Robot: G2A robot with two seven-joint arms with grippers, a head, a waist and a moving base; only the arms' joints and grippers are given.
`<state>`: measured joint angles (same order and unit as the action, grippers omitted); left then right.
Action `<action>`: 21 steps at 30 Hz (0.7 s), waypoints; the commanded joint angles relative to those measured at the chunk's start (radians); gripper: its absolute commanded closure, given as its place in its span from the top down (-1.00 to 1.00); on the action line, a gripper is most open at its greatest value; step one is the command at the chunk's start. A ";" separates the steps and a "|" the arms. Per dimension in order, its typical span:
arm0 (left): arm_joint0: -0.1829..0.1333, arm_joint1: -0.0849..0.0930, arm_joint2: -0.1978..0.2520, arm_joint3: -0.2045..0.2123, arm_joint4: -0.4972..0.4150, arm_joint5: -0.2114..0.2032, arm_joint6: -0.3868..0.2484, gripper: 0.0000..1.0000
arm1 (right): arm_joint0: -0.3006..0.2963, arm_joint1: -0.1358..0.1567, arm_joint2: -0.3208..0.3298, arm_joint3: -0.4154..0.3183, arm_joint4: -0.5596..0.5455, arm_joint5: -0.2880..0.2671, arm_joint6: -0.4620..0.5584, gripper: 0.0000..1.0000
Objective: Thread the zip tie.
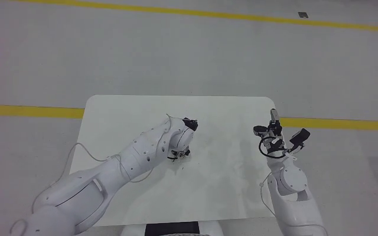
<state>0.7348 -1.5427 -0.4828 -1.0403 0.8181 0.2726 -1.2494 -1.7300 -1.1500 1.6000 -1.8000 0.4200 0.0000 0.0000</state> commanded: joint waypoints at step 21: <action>-0.014 -0.013 -0.001 0.052 -0.043 -0.016 0.021 -0.78 | 0.000 0.000 0.000 0.000 0.000 0.000 0.000 1.00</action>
<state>0.7214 -1.5549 -0.4844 -0.9905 0.7757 0.2562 -1.2304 -1.7300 -1.1500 1.6000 -1.8000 0.4200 0.0000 0.0000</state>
